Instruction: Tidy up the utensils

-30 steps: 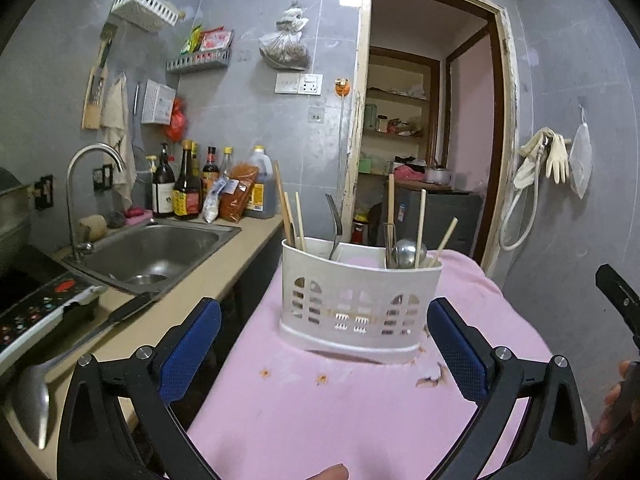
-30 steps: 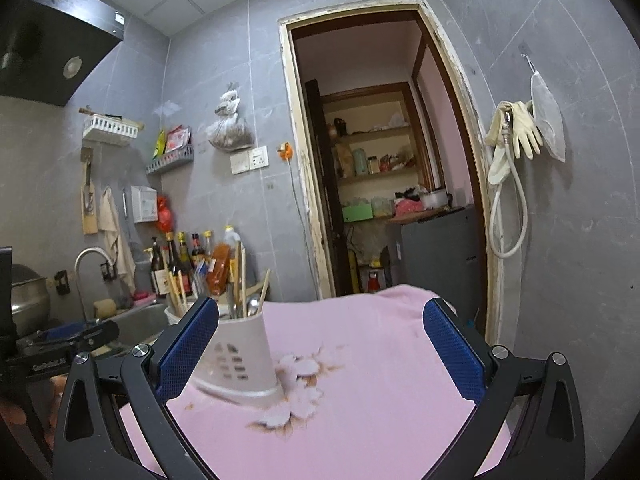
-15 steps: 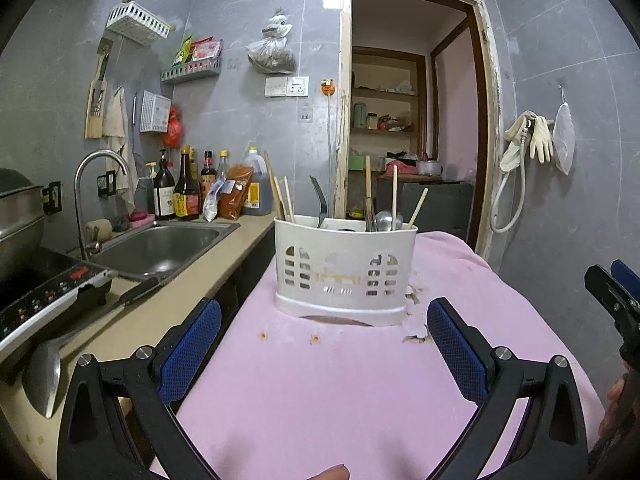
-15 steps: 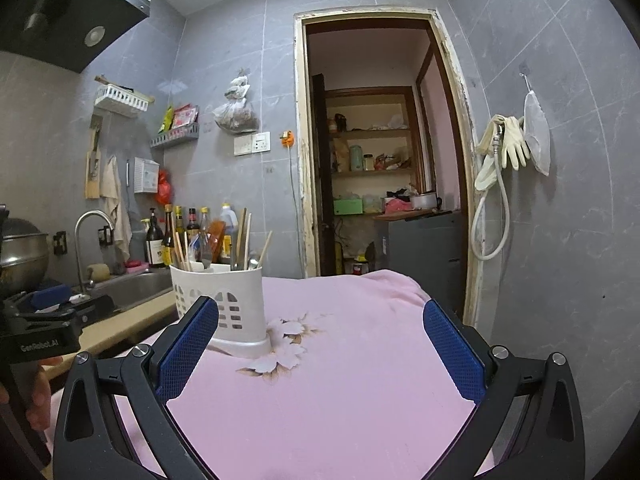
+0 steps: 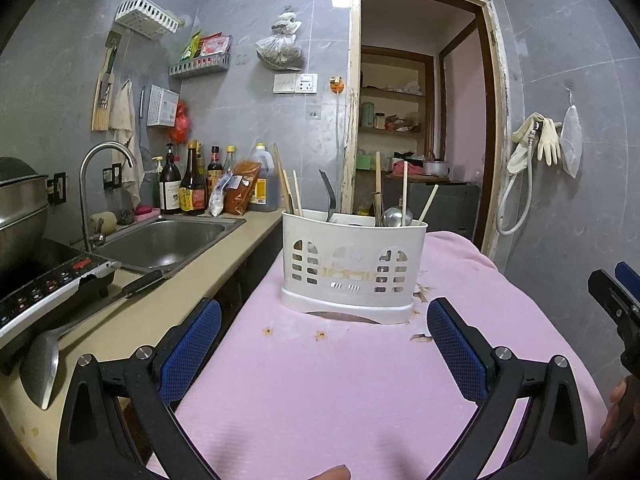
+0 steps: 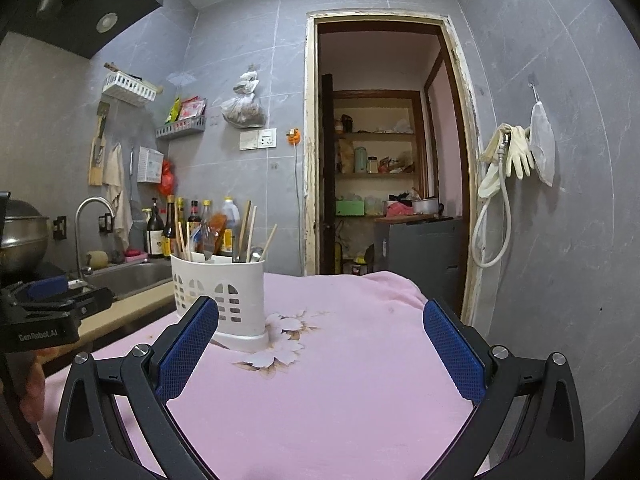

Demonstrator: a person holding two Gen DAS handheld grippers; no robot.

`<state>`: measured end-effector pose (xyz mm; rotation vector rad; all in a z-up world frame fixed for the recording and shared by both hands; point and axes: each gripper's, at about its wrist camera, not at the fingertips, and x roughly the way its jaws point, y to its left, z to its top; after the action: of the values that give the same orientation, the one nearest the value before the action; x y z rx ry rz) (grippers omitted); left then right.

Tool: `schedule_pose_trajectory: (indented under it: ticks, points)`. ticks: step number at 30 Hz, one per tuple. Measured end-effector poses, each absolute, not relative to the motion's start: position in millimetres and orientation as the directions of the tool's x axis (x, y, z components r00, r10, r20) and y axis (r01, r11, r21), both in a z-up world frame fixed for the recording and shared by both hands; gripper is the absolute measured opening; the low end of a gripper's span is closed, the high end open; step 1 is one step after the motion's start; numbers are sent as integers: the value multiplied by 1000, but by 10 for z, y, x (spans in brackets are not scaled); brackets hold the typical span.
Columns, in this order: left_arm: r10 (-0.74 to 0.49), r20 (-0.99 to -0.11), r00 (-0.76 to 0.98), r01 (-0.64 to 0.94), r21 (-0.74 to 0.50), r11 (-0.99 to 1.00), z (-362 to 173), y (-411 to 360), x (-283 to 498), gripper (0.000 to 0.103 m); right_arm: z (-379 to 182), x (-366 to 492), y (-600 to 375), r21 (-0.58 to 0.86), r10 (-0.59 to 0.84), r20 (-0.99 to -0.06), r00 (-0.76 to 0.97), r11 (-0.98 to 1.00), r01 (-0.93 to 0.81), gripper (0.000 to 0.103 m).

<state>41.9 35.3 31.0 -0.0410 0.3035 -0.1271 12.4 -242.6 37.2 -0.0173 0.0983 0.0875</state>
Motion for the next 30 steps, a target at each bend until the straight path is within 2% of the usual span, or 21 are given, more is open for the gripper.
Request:
schedule_pose_trajectory:
  ticks: [30]
  points:
    - [-130,-304,944,115,-68,991,267,375,460,101,375,179,-2473,-10,77,-109,991,997,-78,103]
